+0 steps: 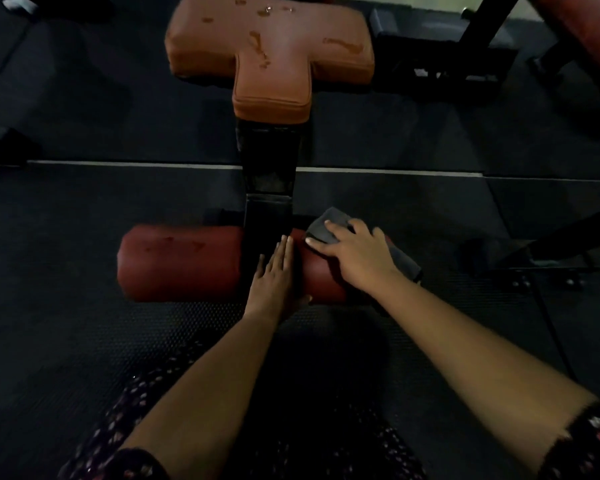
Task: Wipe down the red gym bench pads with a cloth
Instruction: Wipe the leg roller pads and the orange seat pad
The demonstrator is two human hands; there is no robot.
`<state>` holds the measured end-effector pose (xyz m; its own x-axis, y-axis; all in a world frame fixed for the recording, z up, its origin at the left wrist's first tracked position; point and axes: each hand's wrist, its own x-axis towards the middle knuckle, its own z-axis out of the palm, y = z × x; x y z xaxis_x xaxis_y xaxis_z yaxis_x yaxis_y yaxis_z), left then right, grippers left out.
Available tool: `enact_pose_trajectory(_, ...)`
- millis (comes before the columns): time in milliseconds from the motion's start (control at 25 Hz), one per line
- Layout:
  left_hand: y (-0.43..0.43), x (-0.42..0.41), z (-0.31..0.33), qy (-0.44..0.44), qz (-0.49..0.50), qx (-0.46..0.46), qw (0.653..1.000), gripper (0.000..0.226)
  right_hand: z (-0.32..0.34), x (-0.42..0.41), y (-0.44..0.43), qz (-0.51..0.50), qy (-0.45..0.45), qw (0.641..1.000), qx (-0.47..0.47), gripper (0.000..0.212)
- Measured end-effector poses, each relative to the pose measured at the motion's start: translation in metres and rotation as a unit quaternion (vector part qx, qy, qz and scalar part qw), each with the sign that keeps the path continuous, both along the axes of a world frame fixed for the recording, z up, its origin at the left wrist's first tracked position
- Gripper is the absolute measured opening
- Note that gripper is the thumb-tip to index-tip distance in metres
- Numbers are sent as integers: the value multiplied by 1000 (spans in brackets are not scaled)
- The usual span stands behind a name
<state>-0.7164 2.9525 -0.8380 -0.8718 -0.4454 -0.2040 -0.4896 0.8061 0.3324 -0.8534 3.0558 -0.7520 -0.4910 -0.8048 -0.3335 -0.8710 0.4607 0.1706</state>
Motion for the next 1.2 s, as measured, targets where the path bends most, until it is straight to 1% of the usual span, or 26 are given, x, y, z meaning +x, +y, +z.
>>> enact_pose_trajectory(80, 1, -3, 0, -6, -1, -4, 1000, 125, 2, -13, 11, -14, 10, 1000, 3, 66)
enact_pose_trajectory(160, 0, -5, 1, -13, 1, 8, 1000, 127, 4, -32, -4, -28, 7, 999, 17, 63)
enact_pose_trajectory(200, 0, -5, 2, -18, -1, 10, 1000, 127, 5, -36, -19, -15, 0, 1000, 22, 60)
enact_pose_trajectory(280, 2, -6, 2, -24, -9, -1, 1000, 125, 5, -33, -48, 45, -5, 999, 29, 55)
enact_pose_trajectory(360, 6, -6, 1, -13, -7, -15, 1000, 123, -1, -34, -56, 85, -6, 996, 27, 55)
enact_pose_trajectory(400, 6, -7, 1, -6, -13, -22, 1000, 123, -1, -42, -49, 83, -8, 996, 35, 58)
enact_pose_trajectory(440, 6, -7, 2, -2, -26, -28, 999, 123, 1, -53, -37, 66, -13, 996, 57, 61)
enact_pose_trajectory(520, 3, -3, 2, 13, -48, -46, 998, 123, 4, -77, -7, 1, -14, 994, 112, 65)
enact_pose_trajectory(600, -6, -3, 4, 17, -65, -34, 997, 125, 9, -85, 4, -49, -7, 990, 131, 65)
enact_pose_trajectory(640, -9, -4, 4, 16, -77, -26, 997, 125, 9, -79, -3, -48, -6, 992, 116, 63)
enact_pose_trajectory(800, -9, -6, 4, 3, -79, -52, 995, 123, -3, -30, -42, 37, -13, 999, 13, 57)
enact_pose_trajectory(880, -5, -7, 3, -4, -66, -43, 997, 124, -1, -33, -23, 53, -1, 999, 10, 57)
enact_pose_trajectory(960, -2, -6, 3, 0, -54, -18, 998, 127, 2, -45, 17, -1, 19, 1000, 15, 58)
enact_pose_trajectory(1080, 1, -4, 2, 15, -16, 39, 999, 129, -3, -34, 65, -126, 70, 990, 4, 53)
enact_pose_trajectory(1200, 8, -2, 0, 22, 17, 82, 996, 131, -17, -1, 58, -256, 84, 962, -36, 50)
